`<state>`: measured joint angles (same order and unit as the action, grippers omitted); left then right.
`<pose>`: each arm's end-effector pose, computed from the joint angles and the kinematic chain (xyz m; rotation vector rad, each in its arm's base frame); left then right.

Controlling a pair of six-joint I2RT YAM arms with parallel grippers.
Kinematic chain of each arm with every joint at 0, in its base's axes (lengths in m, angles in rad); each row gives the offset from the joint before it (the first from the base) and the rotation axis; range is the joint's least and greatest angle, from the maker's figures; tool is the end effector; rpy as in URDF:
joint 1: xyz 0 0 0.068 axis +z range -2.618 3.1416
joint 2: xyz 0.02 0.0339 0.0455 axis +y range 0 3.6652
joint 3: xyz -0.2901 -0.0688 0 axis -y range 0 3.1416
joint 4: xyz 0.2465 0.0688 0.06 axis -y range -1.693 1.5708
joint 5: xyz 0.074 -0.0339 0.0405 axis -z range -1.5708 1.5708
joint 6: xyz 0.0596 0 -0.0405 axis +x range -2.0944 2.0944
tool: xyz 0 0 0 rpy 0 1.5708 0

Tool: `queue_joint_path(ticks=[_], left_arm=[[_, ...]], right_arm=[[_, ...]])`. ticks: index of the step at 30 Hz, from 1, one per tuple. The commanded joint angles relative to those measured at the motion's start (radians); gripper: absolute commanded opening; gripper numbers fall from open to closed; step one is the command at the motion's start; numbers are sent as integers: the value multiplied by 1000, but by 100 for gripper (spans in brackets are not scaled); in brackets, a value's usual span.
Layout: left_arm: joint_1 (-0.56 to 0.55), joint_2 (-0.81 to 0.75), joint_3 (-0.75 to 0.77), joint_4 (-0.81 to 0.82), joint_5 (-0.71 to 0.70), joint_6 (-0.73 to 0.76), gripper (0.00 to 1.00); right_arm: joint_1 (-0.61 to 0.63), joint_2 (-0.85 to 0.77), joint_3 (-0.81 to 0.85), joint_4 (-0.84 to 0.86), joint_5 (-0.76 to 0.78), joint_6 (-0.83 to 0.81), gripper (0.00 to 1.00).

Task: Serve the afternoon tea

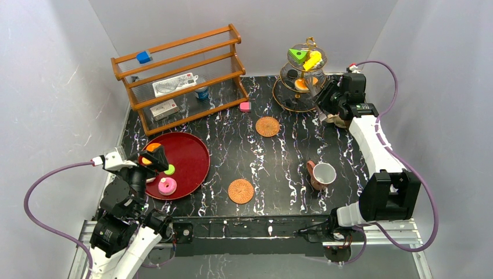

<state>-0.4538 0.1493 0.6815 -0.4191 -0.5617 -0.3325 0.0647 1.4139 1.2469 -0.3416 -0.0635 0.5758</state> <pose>0.0487 0.0116 0.3475 -0.3686 1.4326 -0.2289 0.3433 0.0260 0.3532 0.4953 2.0516 0.4538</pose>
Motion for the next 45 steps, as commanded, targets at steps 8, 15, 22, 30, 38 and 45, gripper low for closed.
queue_joint_path(ticks=[8, 15, 22, 30, 38, 45], left_arm=[[-3, 16, 1, 24, -7, 6, 95], [-3, 19, 1, 25, -4, 4, 95], [-3, 29, 0, 25, -1, 4, 95], [-3, 35, 1, 25, 2, 6, 95], [-3, 36, 1, 25, 4, 6, 95], [-3, 34, 2, 25, -3, 7, 95]], right_arm=[[-6, -85, 29, -13, -27, -34, 48], [-6, -146, -7, -46, -112, -24, 47], [33, -198, -68, -53, -179, -6, 46], [307, -200, -105, -43, -75, 5, 46], [581, -179, -153, 128, -21, -105, 47], [817, -98, -147, 232, 48, -305, 49]])
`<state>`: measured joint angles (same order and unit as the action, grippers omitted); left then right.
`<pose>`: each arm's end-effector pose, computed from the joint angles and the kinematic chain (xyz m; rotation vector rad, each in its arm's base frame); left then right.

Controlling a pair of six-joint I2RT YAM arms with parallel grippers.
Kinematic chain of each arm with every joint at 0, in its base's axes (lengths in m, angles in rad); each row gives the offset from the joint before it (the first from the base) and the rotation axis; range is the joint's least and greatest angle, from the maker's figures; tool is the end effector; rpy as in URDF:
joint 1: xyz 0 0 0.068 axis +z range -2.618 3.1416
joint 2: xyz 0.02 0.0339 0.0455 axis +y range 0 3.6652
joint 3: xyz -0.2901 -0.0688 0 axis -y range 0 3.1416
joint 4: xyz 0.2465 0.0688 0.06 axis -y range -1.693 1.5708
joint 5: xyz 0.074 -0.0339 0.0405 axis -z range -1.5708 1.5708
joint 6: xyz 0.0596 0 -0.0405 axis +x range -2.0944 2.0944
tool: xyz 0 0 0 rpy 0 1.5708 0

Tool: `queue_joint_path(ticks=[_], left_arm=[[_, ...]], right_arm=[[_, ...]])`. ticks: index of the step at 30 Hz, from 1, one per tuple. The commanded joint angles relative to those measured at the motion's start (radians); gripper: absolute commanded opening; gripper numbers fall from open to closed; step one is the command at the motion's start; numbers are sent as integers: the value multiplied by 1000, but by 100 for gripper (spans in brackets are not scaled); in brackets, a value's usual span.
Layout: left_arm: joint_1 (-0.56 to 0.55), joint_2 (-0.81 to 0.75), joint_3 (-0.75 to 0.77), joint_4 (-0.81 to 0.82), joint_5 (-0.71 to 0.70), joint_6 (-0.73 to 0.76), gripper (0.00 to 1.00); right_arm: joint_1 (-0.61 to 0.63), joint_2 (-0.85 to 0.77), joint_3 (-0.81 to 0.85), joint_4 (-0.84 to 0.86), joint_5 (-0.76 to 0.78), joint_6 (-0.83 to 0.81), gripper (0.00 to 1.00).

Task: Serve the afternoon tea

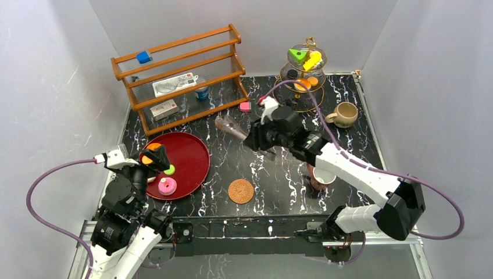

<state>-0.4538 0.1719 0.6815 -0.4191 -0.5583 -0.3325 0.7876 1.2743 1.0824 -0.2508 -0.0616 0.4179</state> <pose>0.0535 0.0090 0.3470 -0.3611 1.4538 -0.2211 0.2156 0.2218 0.3456 -0.4286 2.0684 0.8110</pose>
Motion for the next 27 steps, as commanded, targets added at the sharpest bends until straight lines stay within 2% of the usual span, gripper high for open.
queue_joint_path(ticks=[1, 12, 18, 27], left_arm=[[-3, 11, 2, 25, -12, 9, 95], [-3, -73, -4, 21, -72, -1, 94], [-3, -90, -2, 20, -88, -2, 94], [-3, -94, 1, 17, -97, -7, 94]], right_arm=[[120, 58, 21, 155, 45, -170, 49], [304, 175, -64, 401, -26, -411, 51], [334, 252, -58, 448, -126, -494, 53], [353, 363, 15, 405, -192, -603, 54]])
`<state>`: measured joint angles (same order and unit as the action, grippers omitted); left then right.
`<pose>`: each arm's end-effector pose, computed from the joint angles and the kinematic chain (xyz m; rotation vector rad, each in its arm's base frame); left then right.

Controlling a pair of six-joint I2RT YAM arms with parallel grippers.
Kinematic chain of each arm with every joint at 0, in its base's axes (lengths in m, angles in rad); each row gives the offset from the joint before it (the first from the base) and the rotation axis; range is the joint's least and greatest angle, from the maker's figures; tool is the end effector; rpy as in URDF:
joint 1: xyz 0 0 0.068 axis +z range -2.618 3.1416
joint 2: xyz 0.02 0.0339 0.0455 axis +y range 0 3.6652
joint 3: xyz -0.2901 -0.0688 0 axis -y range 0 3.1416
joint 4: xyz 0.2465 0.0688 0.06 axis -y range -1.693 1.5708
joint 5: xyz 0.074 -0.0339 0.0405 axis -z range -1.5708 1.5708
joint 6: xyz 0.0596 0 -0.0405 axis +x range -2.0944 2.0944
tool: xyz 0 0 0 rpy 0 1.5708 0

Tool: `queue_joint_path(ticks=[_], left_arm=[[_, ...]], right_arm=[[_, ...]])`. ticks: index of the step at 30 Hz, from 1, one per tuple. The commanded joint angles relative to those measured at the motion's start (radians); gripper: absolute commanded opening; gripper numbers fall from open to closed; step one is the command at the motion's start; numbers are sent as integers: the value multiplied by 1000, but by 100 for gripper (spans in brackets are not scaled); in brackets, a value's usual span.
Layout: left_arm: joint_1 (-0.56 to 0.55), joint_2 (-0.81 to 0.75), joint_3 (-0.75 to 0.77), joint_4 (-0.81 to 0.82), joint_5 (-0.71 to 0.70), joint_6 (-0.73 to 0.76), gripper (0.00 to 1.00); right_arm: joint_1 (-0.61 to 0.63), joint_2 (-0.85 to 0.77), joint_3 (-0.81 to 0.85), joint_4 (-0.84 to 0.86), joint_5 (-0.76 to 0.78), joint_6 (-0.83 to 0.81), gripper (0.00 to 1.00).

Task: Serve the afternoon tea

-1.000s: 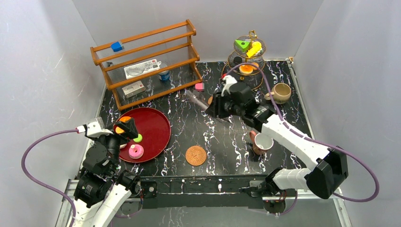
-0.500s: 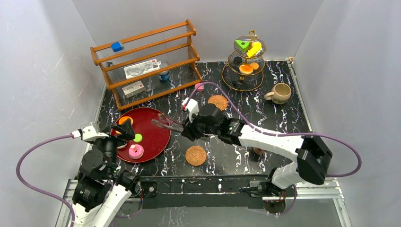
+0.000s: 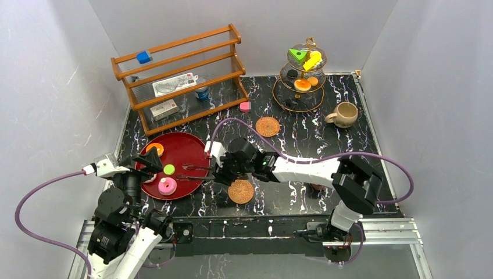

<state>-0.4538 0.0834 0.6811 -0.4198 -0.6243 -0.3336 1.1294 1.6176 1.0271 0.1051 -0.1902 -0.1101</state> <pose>0.0344 0.0220 0.3476 -0.4338 1.3628 -0.2144 0.1560 0.3565 0.2540 -1.3478 1.6763 0.8106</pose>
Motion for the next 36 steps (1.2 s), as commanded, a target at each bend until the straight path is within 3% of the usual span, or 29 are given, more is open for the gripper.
queue_joint_path(ticks=[1, 12, 36], left_arm=[[-3, -5, 1, 18, -32, -5, 94], [-3, -10, 0, 16, -32, -5, 94], [-3, -11, 0, 16, -32, -5, 94]], right_arm=[[13, 26, 74, 49, -80, -81, 55], [40, 101, 131, 48, -125, -137, 57], [69, 244, 266, -47, -48, -186, 58]])
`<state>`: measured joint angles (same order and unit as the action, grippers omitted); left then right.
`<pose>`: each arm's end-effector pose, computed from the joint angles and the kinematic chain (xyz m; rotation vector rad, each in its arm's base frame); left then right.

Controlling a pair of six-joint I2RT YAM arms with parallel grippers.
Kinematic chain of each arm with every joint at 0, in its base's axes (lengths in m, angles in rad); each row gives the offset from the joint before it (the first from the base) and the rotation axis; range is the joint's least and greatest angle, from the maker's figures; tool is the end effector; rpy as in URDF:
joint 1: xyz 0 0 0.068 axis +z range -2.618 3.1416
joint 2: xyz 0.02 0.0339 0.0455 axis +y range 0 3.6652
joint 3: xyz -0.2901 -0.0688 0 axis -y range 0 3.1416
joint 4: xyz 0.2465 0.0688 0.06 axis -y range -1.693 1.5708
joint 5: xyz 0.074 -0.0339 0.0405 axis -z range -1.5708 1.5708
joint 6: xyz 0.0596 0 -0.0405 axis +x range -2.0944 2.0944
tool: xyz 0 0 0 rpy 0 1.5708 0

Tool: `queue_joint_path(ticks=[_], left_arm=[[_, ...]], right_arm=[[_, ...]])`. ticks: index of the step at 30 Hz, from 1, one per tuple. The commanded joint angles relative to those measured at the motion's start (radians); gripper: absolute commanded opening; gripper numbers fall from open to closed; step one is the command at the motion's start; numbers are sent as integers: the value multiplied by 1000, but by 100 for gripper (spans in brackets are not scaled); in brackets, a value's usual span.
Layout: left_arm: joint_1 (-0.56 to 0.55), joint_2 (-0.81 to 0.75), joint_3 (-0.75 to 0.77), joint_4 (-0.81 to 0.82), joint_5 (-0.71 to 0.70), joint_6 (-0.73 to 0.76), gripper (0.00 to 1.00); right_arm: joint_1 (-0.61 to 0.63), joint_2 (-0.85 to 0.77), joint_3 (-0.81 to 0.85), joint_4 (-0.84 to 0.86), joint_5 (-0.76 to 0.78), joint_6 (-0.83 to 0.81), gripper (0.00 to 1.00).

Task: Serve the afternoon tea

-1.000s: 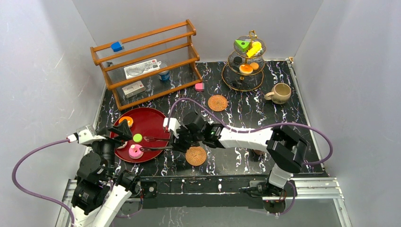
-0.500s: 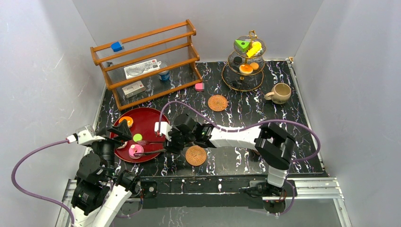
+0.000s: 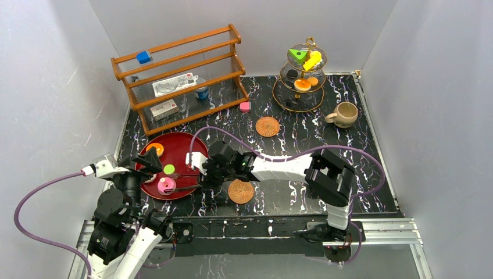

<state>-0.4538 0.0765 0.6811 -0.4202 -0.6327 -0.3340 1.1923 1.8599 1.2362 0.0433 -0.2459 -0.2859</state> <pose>0.0329 0.0232 0.3475 -0.4423 1.3554 -0.2119 0.1521 0.4217 0.2240 -1.6145 1.5501 0.7762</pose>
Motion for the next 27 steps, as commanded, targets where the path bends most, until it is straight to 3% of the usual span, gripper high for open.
queue_joint_path(ticks=[1, 19, 27], left_arm=[[-3, -6, -1, 16, -24, -5, 94], [-3, -11, -2, 16, -22, -7, 94], [-4, -11, -2, 17, -24, -7, 94]], right_arm=[[7, 2, 57, 16, 8, -10, 58], [19, 27, 98, -8, 34, -3, 59], [21, 8, 82, 6, 42, 5, 51]])
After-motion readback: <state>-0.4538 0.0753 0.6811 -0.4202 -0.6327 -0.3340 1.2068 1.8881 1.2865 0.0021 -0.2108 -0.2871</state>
